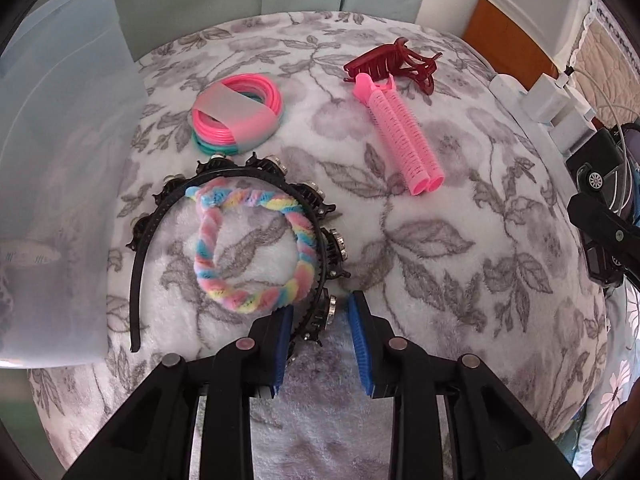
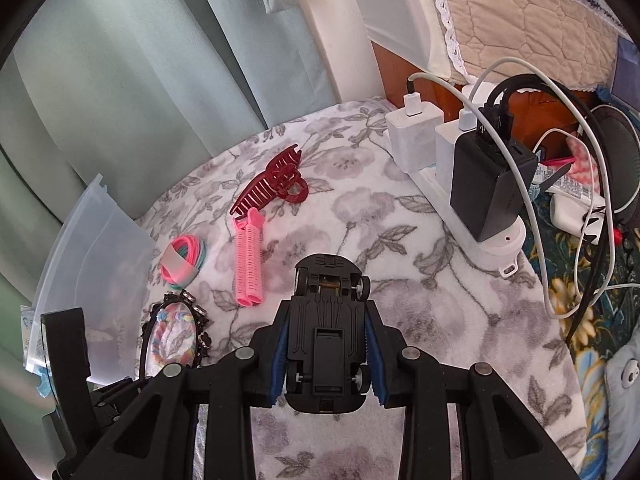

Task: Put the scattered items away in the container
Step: 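Lift the headband and toy car with both tools, then carry the headband with the left tool while the right tool carries the toy car over the box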

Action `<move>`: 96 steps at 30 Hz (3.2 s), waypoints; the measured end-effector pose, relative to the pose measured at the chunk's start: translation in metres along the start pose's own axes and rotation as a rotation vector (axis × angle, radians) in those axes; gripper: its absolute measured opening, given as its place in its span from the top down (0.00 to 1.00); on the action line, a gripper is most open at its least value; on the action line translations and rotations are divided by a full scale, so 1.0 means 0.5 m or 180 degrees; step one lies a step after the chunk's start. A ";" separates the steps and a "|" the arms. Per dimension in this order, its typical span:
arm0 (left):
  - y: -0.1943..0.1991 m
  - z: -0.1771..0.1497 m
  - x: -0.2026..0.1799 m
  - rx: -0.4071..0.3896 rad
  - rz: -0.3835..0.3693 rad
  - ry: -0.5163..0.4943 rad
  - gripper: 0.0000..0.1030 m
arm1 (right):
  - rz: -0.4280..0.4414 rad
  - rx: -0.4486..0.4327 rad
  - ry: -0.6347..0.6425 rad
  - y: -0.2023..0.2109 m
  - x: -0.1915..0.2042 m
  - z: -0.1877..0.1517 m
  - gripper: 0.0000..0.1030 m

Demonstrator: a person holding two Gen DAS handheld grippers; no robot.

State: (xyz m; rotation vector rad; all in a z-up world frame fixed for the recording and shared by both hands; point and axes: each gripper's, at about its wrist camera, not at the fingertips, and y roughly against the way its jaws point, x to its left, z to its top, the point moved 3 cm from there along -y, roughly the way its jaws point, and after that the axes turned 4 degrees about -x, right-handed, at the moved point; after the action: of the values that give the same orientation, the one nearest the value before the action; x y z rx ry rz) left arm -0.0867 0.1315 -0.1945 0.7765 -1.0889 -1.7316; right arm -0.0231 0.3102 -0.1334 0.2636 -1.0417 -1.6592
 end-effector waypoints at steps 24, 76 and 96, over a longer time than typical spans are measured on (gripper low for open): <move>0.196 0.051 -0.037 -0.0786 -0.0340 -0.0135 0.87 | 0.0061 -0.0363 0.0018 0.097 0.018 0.039 0.65; 0.530 0.016 0.426 -0.2388 -0.0363 0.1139 0.87 | 0.0947 -0.0556 0.1621 0.180 0.592 -0.021 0.65; 0.427 0.104 0.463 -0.2291 -0.0911 0.1282 0.87 | 0.1049 -0.0193 0.1616 0.052 0.650 0.011 0.65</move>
State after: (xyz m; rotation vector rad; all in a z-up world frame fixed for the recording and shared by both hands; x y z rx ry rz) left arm -0.1406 -0.1053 0.0127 0.7789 -0.0538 -1.9067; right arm -0.1295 0.0302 -0.0041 0.4228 -0.6104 -1.2334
